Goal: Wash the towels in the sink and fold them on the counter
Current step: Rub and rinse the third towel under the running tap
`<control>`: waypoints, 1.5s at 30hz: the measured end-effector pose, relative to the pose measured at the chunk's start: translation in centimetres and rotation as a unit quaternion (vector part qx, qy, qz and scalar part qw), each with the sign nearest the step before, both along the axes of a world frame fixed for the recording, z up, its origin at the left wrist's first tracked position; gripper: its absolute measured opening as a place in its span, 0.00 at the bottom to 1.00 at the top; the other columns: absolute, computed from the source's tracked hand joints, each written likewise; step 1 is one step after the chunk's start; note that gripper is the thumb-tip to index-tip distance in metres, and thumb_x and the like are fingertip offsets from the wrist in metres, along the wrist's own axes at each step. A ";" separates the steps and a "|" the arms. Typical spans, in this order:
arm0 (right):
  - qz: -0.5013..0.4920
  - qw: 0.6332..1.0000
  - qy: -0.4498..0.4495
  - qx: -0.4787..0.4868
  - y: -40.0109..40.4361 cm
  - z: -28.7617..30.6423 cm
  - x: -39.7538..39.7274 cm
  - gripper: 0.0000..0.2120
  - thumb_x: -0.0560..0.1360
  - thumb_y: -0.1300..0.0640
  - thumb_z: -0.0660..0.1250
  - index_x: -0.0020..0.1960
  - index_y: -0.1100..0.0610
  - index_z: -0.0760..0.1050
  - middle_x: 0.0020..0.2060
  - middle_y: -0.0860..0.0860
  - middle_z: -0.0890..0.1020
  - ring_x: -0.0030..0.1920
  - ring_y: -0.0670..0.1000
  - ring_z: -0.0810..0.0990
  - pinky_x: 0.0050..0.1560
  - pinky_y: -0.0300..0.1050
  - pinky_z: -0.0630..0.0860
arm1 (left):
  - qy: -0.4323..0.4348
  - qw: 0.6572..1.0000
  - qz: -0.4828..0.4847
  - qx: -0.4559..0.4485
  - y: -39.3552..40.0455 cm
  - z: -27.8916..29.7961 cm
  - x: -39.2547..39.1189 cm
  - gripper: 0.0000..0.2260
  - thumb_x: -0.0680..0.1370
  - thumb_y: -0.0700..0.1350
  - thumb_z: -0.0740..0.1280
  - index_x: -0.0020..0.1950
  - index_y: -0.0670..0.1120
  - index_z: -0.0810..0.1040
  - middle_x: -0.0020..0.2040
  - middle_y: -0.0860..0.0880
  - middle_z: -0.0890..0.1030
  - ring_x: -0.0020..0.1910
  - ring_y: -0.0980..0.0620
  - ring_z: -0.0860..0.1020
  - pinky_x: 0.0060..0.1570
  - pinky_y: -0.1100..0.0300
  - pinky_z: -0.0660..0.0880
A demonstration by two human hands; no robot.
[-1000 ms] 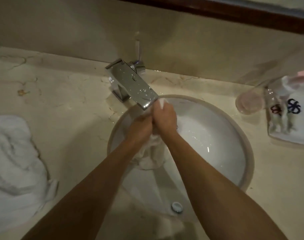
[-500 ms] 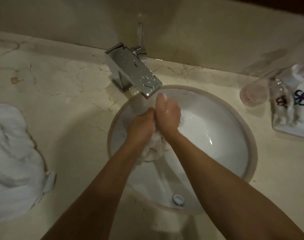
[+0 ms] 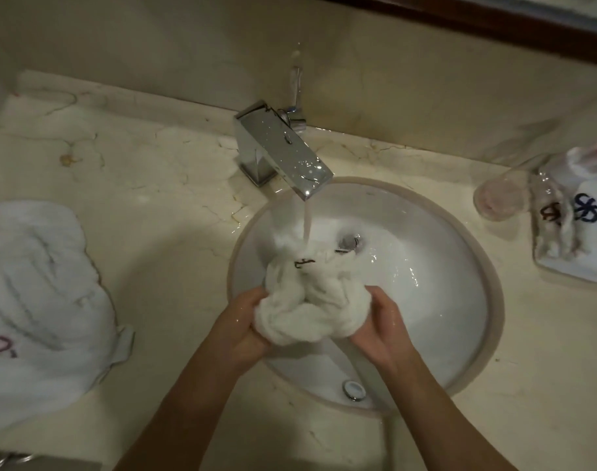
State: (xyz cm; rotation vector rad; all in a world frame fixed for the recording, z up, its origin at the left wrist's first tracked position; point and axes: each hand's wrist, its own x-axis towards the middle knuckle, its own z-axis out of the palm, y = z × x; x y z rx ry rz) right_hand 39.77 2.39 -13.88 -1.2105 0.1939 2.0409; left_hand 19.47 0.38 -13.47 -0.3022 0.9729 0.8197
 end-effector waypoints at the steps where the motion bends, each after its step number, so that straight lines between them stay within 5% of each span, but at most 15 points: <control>1: 0.003 0.999 0.033 -0.005 -0.1 -0.1 0.4 0.23 0.79 0.51 0.58 0.63 0.67 0.79 0.63 0.64 0.79 0.64 0.62 0.79 0.71 0.57 0.70 | -0.050 0.999 0.008 0.007 -0.2 0.4 -0.4 0.29 0.68 0.37 0.67 0.70 0.35 0.73 0.70 0.35 0.73 0.68 0.36 0.74 0.70 0.41 0.68; 4: 0.055 0.999 0.003 -0.002 1.3 0.9 -0.5 0.29 0.80 0.41 0.61 0.69 0.63 0.76 0.67 0.62 0.76 0.70 0.61 0.72 0.76 0.56 0.61 | -0.069 0.997 0.013 0.014 1.2 0.5 -0.2 0.27 0.77 0.50 0.58 0.73 0.37 0.70 0.72 0.36 0.71 0.73 0.36 0.68 0.74 0.41 0.60; 8: 0.083 0.987 -0.101 0.097 3.5 4.5 -3.2 0.21 0.83 0.51 0.59 0.41 0.57 0.86 0.40 0.56 0.85 0.42 0.53 0.85 0.45 0.45 0.82 | 0.134 0.988 -0.056 0.057 5.8 0.3 1.6 0.29 0.80 0.64 0.58 0.65 0.41 0.78 0.61 0.39 0.80 0.61 0.41 0.79 0.63 0.47 0.74; 14: 0.154 0.815 -0.518 0.211 8.2 3.3 -7.6 0.19 0.82 0.45 0.60 0.51 0.61 0.78 0.47 0.57 0.84 0.50 0.58 0.82 0.55 0.56 0.78 | 0.443 0.833 -0.269 0.193 8.4 0.8 5.5 0.23 0.85 0.55 0.51 0.67 0.42 0.77 0.61 0.39 0.80 0.61 0.43 0.78 0.65 0.49 0.72; 16: 0.163 0.813 -0.537 0.155 9.2 1.6 -8.2 0.18 0.81 0.45 0.58 0.51 0.58 0.78 0.49 0.56 0.83 0.54 0.59 0.81 0.59 0.57 0.76 | 0.437 0.841 -0.257 0.187 7.9 0.8 5.3 0.26 0.83 0.60 0.50 0.66 0.45 0.77 0.60 0.43 0.81 0.60 0.45 0.79 0.62 0.52 0.74; 20: 0.296 0.753 -0.529 0.255 8.2 0.4 -9.5 0.16 0.80 0.49 0.56 0.47 0.58 0.77 0.49 0.60 0.82 0.52 0.61 0.79 0.54 0.53 0.75 | 0.388 0.884 -0.208 0.160 8.1 -0.8 3.8 0.19 0.86 0.46 0.52 0.71 0.37 0.70 0.67 0.40 0.75 0.64 0.42 0.75 0.45 0.67 0.75; 23: 0.298 0.721 -0.595 0.192 11.1 -1.1 -8.5 0.18 0.82 0.51 0.54 0.53 0.62 0.78 0.52 0.62 0.81 0.55 0.63 0.79 0.51 0.51 0.71 | 0.447 0.826 -0.260 0.225 5.8 0.3 5.2 0.19 0.86 0.48 0.51 0.68 0.40 0.73 0.59 0.49 0.75 0.59 0.50 0.75 0.44 0.72 0.70; 26: 0.218 0.829 -0.482 0.180 11.5 -0.9 -7.0 0.15 0.82 0.51 0.59 0.42 0.57 0.79 0.42 0.56 0.84 0.47 0.59 0.83 0.50 0.52 0.77 | 0.517 0.763 -0.310 0.233 4.7 -0.1 5.0 0.17 0.86 0.49 0.53 0.60 0.43 0.78 0.57 0.45 0.80 0.59 0.46 0.77 0.51 0.63 0.66; 29: 0.098 0.964 -0.219 0.112 7.8 0.2 -4.1 0.20 0.82 0.44 0.60 0.40 0.55 0.80 0.39 0.54 0.83 0.38 0.53 0.81 0.45 0.47 0.76 | 0.525 0.800 -0.246 0.156 5.3 -1.1 2.5 0.15 0.80 0.54 0.61 0.54 0.46 0.80 0.53 0.45 0.83 0.55 0.43 0.80 0.56 0.54 0.75; 31: 0.038 0.984 -0.145 0.092 4.8 -0.3 -1.3 0.18 0.82 0.48 0.58 0.43 0.55 0.82 0.44 0.56 0.82 0.43 0.54 0.82 0.49 0.48 0.78 | 0.503 0.826 -0.214 0.143 4.4 -1.1 1.2 0.16 0.76 0.58 0.65 0.50 0.47 0.83 0.46 0.48 0.85 0.49 0.46 0.83 0.55 0.47 0.78; 33: 0.023 0.972 -0.214 0.091 2.2 -1.6 -0.3 0.15 0.79 0.48 0.61 0.40 0.54 0.79 0.42 0.56 0.79 0.41 0.53 0.79 0.48 0.50 0.77 | 0.510 0.826 -0.186 0.150 3.2 -0.8 1.3 0.17 0.73 0.60 0.66 0.47 0.47 0.83 0.44 0.47 0.84 0.46 0.46 0.83 0.52 0.46 0.80; 35: 0.135 0.874 -0.416 0.212 0.9 -3.5 -1.3 0.15 0.73 0.43 0.62 0.40 0.54 0.71 0.39 0.53 0.74 0.41 0.51 0.74 0.47 0.48 0.71 | 0.586 0.761 -0.222 0.168 2.6 -1.8 2.5 0.19 0.74 0.57 0.64 0.53 0.43 0.80 0.51 0.44 0.81 0.51 0.44 0.81 0.55 0.49 0.78; 38: 0.314 0.611 -0.612 0.392 -0.1 -7.7 -3.4 0.19 0.78 0.44 0.56 0.54 0.58 0.75 0.56 0.55 0.78 0.60 0.58 0.74 0.62 0.50 0.70 | 0.689 0.550 -0.421 0.213 2.9 -3.8 5.5 0.27 0.81 0.50 0.60 0.77 0.43 0.58 0.76 0.39 0.59 0.74 0.40 0.61 0.71 0.50 0.61; 41: 0.350 0.506 -0.693 0.377 0.5 -10.8 -4.6 0.26 0.81 0.47 0.52 0.72 0.61 0.71 0.70 0.59 0.74 0.71 0.62 0.71 0.70 0.58 0.68 | 0.701 0.401 -0.531 0.256 3.5 -7.4 5.4 0.31 0.84 0.54 0.52 0.81 0.49 0.38 0.81 0.44 0.42 0.80 0.40 0.45 0.77 0.46 0.48; 45: 0.350 0.426 -0.735 0.395 2.7 -13.1 -5.1 0.18 0.78 0.51 0.58 0.58 0.59 0.80 0.54 0.57 0.82 0.55 0.61 0.79 0.49 0.54 0.75 | 0.736 0.306 -0.520 0.307 4.8 -11.4 4.2 0.22 0.84 0.49 0.49 0.76 0.43 0.66 0.74 0.41 0.70 0.74 0.34 0.64 0.70 0.40 0.65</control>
